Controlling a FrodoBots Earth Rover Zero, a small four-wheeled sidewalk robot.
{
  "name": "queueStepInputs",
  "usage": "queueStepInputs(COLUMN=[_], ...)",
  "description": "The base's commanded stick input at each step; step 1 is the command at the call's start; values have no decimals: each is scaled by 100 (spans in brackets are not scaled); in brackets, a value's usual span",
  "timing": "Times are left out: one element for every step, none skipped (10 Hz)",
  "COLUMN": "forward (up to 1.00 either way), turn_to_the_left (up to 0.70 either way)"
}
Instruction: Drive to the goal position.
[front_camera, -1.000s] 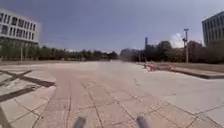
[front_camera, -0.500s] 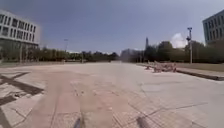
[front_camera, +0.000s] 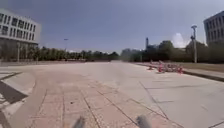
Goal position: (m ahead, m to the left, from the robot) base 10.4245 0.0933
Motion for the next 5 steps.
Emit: queueStepInputs(forward=[100, 100, 100, 100, 100], turn_to_the_left=[0, 0, 0, 0, 0])
